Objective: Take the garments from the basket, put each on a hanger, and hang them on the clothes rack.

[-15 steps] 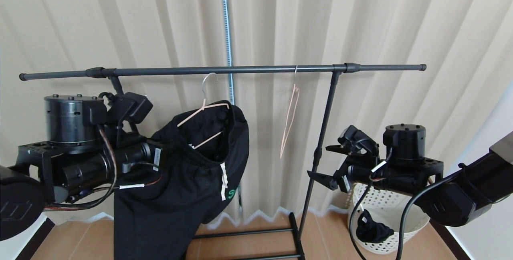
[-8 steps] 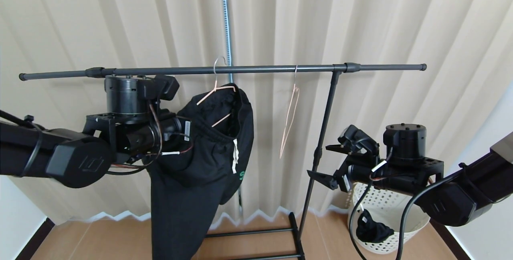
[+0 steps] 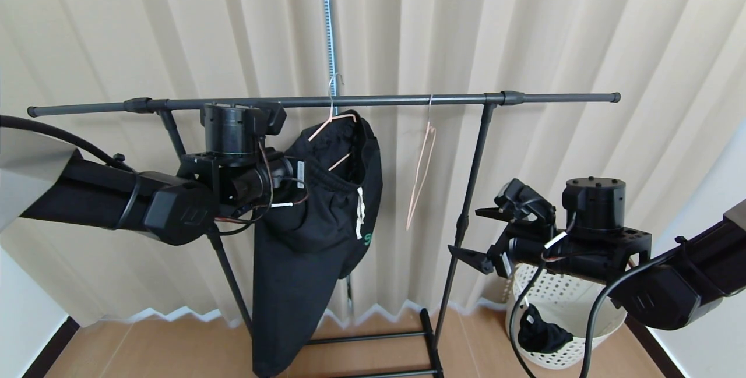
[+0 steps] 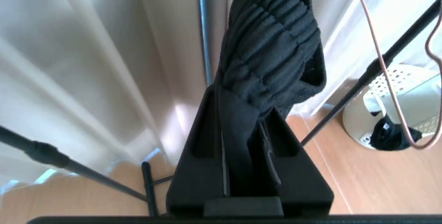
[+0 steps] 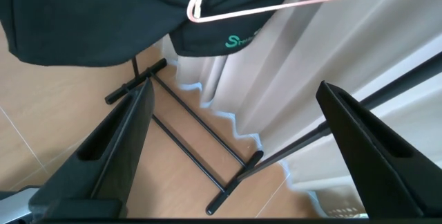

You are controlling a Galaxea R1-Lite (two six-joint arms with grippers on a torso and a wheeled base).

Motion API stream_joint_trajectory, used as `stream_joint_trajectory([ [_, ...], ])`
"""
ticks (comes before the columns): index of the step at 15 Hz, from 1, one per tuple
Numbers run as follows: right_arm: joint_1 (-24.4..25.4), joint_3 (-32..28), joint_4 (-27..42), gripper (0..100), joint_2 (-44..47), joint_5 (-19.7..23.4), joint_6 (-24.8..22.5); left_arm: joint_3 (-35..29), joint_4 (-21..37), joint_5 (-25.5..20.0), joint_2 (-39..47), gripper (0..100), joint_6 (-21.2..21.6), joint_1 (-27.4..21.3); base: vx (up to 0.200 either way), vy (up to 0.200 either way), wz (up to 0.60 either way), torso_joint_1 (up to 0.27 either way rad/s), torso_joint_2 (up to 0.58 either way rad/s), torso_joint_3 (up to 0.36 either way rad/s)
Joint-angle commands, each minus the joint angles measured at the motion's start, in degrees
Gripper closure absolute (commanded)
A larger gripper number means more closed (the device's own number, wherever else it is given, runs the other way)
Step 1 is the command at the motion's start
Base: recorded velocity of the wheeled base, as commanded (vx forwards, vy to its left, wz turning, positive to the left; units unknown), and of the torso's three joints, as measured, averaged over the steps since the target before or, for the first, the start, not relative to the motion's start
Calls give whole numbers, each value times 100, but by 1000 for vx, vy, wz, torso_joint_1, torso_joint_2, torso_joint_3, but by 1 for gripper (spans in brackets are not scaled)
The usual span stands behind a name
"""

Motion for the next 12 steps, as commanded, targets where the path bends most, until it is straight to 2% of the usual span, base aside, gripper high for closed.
stream_joint_trajectory([
  [1,3,3,-3,0,-33,1,-1,-221,1,76,299,100,-58,2,0,0,0,0,0,0],
  [3,3,12,-3,0,-33,1,-1,-397,-8,287,546,100,-85,2,0,0,0,0,0,0],
  [7,3,12,-3,0,-33,1,-1,-661,-8,287,853,100,-208,2,0,0,0,0,0,0],
  [12,3,12,-3,0,-25,1,-1,-626,-8,287,923,100,-225,11,0,0,0,0,0,0],
])
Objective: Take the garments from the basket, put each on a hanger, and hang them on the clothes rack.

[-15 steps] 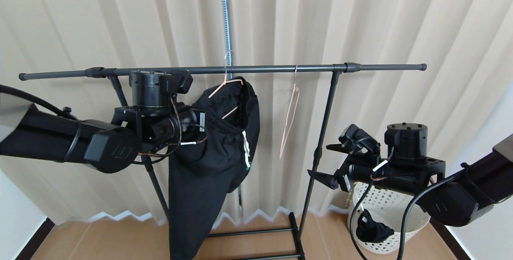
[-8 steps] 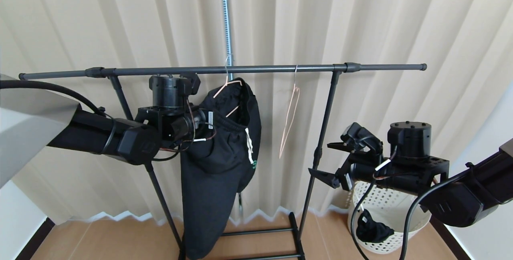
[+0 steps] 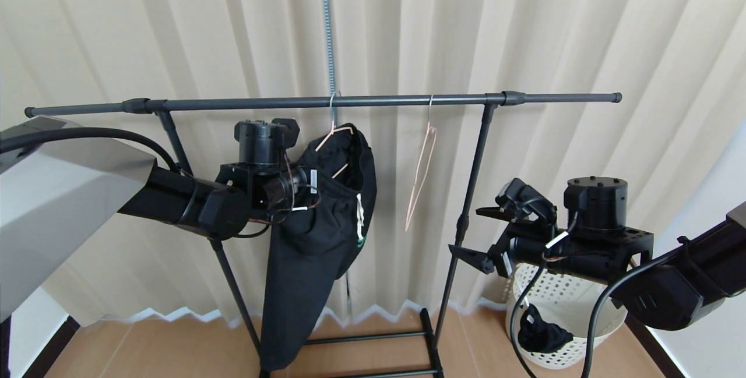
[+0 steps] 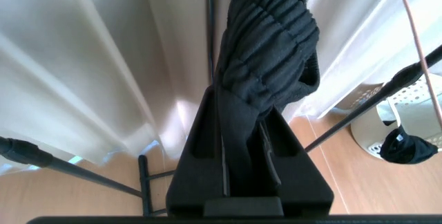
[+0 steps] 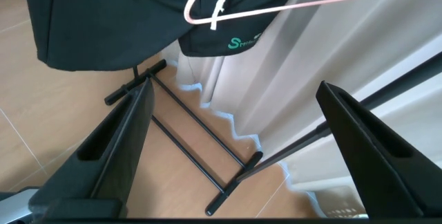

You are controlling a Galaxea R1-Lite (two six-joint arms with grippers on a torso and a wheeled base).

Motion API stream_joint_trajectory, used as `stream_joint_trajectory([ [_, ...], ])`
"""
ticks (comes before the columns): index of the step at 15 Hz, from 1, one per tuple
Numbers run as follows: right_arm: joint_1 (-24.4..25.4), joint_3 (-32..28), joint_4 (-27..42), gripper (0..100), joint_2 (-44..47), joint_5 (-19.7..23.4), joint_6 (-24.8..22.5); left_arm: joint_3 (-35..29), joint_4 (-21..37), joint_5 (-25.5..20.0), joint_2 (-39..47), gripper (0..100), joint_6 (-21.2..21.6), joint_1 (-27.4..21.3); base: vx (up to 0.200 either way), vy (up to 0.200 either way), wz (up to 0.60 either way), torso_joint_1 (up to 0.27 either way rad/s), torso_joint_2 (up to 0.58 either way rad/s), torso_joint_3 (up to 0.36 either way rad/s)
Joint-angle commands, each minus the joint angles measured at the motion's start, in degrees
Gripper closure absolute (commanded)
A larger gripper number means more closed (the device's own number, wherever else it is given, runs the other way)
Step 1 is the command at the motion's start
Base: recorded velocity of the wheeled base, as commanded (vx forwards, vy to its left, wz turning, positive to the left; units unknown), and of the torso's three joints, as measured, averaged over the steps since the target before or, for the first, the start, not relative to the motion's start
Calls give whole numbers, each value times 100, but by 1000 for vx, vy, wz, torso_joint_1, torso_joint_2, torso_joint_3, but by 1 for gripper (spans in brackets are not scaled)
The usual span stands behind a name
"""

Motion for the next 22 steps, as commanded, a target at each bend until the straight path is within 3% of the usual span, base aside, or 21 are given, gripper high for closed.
stream_joint_trajectory([
  [1,3,-10,-3,0,6,3,-1,38,0,-1,29,100,-2,0,0,0,0,0,0,0],
  [12,3,-10,-3,0,6,3,-1,100,8,26,46,100,-55,18,0,0,0,0,0,0],
  [13,3,-10,-3,0,6,3,-1,100,8,26,46,0,-55,18,0,0,0,0,0,0],
  [18,3,-10,-3,0,6,3,-1,214,8,26,-6,0,-64,18,0,0,0,0,0,0],
  [22,11,403,-398,0,-425,38,-1,847,263,26,-938,0,-55,9,0,0,0,0,0,0],
])
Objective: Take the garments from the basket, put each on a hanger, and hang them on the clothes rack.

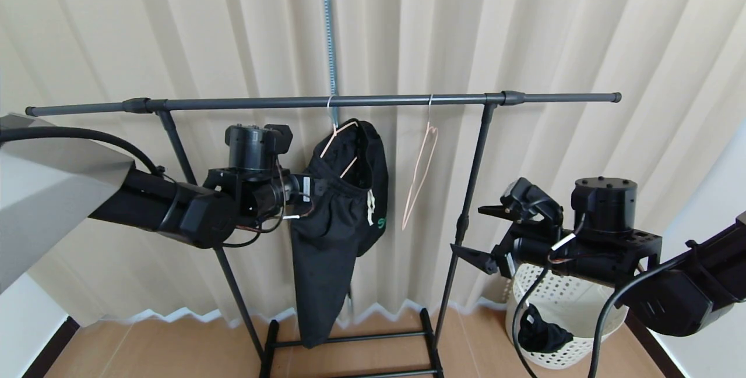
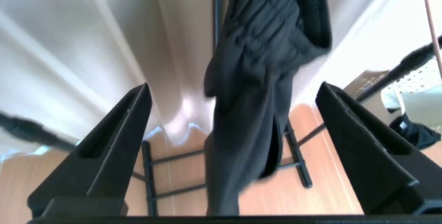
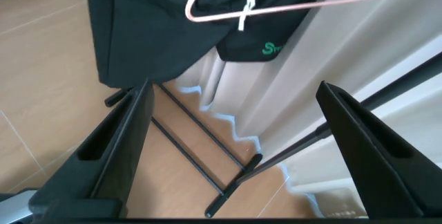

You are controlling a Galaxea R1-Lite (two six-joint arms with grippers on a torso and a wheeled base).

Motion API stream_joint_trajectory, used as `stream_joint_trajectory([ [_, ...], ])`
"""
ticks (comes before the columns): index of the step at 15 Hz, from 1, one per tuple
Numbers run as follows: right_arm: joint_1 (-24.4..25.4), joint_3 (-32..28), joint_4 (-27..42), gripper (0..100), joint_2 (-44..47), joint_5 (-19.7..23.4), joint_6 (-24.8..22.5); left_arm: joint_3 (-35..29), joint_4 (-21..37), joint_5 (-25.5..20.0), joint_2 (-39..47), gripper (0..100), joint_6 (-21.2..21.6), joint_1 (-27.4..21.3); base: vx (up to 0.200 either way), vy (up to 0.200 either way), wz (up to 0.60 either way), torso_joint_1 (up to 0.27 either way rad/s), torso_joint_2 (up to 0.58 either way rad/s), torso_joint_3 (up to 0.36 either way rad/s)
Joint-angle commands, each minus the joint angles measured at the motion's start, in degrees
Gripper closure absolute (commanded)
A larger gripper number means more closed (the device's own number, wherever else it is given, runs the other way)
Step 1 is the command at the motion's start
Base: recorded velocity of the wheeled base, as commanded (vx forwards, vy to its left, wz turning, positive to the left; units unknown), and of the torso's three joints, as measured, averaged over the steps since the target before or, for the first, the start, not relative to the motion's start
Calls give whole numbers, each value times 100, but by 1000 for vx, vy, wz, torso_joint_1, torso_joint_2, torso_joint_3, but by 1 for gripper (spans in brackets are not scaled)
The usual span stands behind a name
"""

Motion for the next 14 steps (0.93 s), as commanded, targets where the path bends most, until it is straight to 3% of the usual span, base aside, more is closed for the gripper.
stream_joint_trajectory([
  [1,29,377,-253,0,-759,-17,15,587,213,1,-956,0,2,-19,0,0,0,0,0,0],
  [4,29,517,266,0,-2034,-52,111,1439,406,-7,-2116,0,11,-28,0,0,0,0,0,0],
  [8,29,834,2401,0,-4170,-149,129,2810,573,-51,-3689,0,20,-37,0,0,0,0,0,0],
  [12,20,1932,2586,0,-5356,-246,190,4076,810,-69,-5148,0,81,-46,0,0,0,0,0,0],
  [14,20,2328,2621,0,-5866,-272,498,4603,889,-139,-5693,0,73,-46,0,0,0,0,0,0],
])
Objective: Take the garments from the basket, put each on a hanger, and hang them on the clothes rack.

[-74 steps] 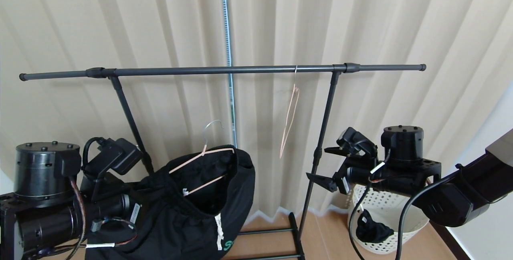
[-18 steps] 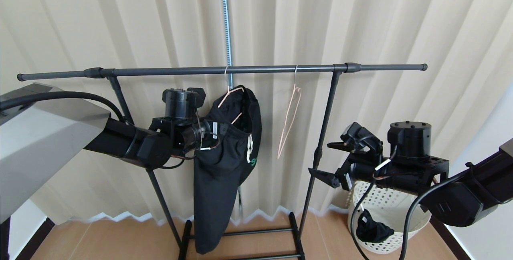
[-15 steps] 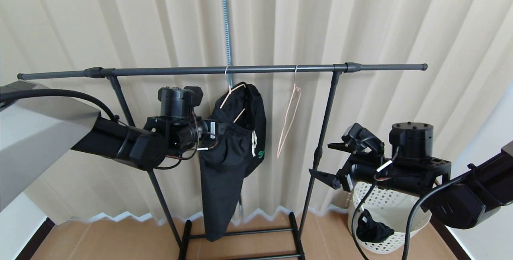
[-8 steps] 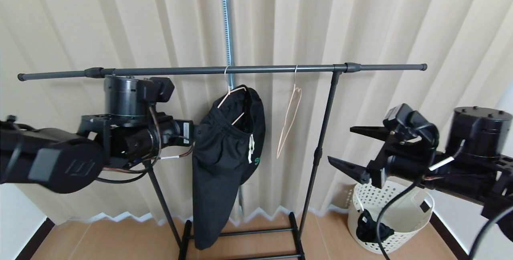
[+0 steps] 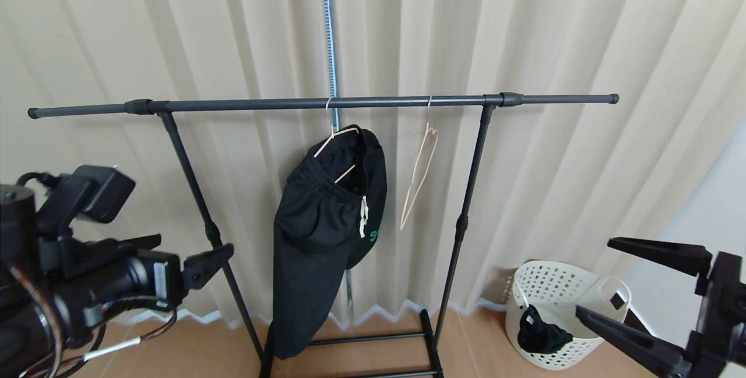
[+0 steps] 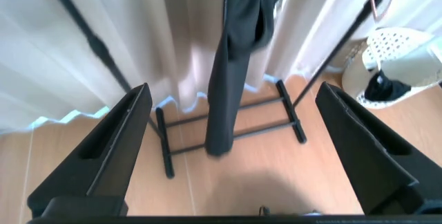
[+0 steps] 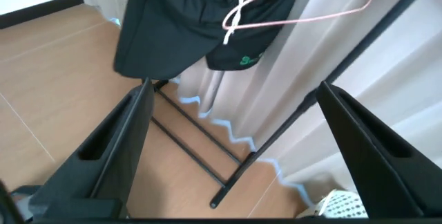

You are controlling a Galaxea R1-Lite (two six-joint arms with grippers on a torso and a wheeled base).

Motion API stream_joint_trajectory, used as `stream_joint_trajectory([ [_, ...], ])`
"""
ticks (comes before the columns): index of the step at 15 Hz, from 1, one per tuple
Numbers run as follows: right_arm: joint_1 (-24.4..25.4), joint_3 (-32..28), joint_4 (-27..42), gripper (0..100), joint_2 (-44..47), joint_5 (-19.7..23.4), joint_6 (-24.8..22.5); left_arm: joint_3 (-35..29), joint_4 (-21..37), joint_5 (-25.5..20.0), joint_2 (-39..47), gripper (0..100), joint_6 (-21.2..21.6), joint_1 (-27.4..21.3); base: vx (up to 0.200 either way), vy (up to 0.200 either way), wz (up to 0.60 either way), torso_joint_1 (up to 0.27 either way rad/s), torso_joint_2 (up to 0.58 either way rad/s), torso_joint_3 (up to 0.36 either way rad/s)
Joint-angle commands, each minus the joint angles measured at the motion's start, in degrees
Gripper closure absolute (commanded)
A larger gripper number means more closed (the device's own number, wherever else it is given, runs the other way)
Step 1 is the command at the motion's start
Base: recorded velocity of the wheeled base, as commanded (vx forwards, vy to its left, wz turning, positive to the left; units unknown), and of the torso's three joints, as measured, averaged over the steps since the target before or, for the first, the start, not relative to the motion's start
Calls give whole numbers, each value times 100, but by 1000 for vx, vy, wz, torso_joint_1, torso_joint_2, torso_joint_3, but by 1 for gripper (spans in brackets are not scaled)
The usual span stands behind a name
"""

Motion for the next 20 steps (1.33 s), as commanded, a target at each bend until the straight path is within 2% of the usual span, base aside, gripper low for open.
stream_joint_trajectory([
  [1,-4,614,48,0,-1008,-102,214,773,77,-49,-1097,0,1,-4,0,0,0,0,0,0],
  [3,-4,1115,56,0,-1500,-313,257,1230,77,-58,-1536,0,1,4,0,0,0,0,0,0],
  [6,-4,1696,179,0,-2159,-322,416,1748,69,-84,-1817,0,-26,4,0,0,0,0,0,0],
  [7,-22,1827,443,0,-2493,-331,451,2003,60,-304,-1940,0,-34,13,0,0,0,0,0,0],
  [9,-22,1827,847,0,-2844,-366,451,2214,60,-541,-1976,0,-122,48,0,0,0,0,0,0],
  [11,-31,1827,1313,0,-3337,-472,468,2390,33,-559,-1976,0,-298,31,0,0,0,0,0,0],
  [14,-31,1827,1779,0,-3899,-718,653,2610,25,-559,-2037,0,-324,31,0,0,0,0,0,0],
  [16,-31,1827,1849,0,-4172,-902,767,2786,33,-559,-2336,0,-333,22,0,0,0,0,0,0],
  [20,-31,1827,1893,0,-4233,-929,820,2786,350,-568,-2723,0,-430,4,0,0,0,0,0,0],
])
